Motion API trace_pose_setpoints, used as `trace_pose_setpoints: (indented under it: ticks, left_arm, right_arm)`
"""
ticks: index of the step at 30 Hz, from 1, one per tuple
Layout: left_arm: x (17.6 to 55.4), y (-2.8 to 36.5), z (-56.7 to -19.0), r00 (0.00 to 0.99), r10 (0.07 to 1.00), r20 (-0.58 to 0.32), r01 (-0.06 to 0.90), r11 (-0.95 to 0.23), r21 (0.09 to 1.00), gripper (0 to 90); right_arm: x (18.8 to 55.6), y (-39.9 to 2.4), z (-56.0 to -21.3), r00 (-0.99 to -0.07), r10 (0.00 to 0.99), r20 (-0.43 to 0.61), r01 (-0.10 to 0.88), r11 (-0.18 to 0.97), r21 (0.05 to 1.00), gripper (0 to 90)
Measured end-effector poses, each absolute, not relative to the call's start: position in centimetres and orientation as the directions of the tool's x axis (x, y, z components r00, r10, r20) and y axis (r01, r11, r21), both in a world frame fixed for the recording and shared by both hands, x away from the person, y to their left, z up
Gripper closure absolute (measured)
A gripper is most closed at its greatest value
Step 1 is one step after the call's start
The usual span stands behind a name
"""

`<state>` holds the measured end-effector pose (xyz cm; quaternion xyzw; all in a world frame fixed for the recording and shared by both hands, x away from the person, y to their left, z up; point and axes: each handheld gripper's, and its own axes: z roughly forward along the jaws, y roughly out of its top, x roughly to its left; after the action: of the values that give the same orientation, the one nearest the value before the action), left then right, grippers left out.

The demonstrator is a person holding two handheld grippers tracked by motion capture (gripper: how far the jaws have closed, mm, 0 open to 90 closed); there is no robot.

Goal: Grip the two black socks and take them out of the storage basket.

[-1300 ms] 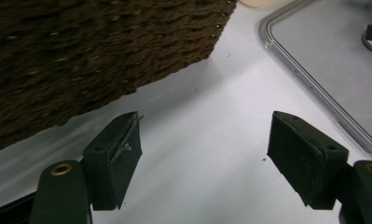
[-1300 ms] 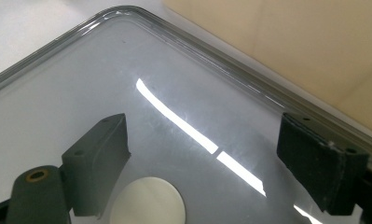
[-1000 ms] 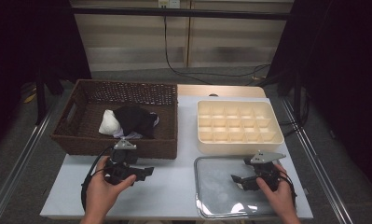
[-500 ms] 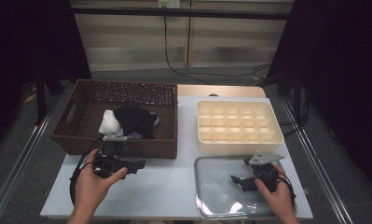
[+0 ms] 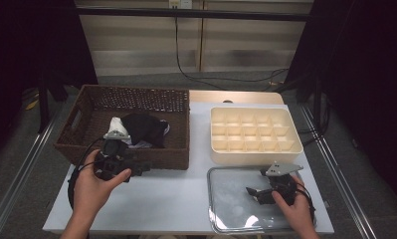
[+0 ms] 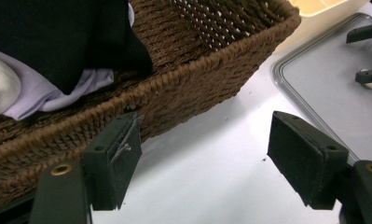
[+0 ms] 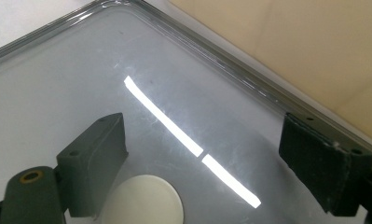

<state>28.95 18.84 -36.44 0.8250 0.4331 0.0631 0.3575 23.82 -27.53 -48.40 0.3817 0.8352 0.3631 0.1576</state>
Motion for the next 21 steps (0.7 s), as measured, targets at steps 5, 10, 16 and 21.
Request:
trace_pose_setpoints:
  ticks: [5,10,16,21]
  left_arm:
    - [29.1,19.0,-35.6,0.620,0.758,-0.203,0.661,-0.366,0.655,25.4]
    - [29.3,19.1,-35.1,0.615,0.763,-0.201,0.665,-0.364,0.652,25.5]
    - [30.0,19.0,-34.4,0.614,0.761,-0.210,0.661,-0.351,0.663,25.5]
    - [30.9,18.7,-34.0,0.613,0.763,-0.204,0.658,-0.350,0.667,25.5]
  right_arm:
    - [23.8,-27.5,-48.4,-0.659,0.752,0.014,0.524,0.445,0.726,14.2]
    - [23.8,-27.5,-48.4,-0.658,0.753,0.015,0.525,0.444,0.726,14.2]
    - [23.8,-27.5,-48.4,-0.659,0.752,0.015,0.523,0.444,0.728,14.2]
    - [23.8,-27.5,-48.4,-0.658,0.753,0.014,0.523,0.443,0.728,14.2]
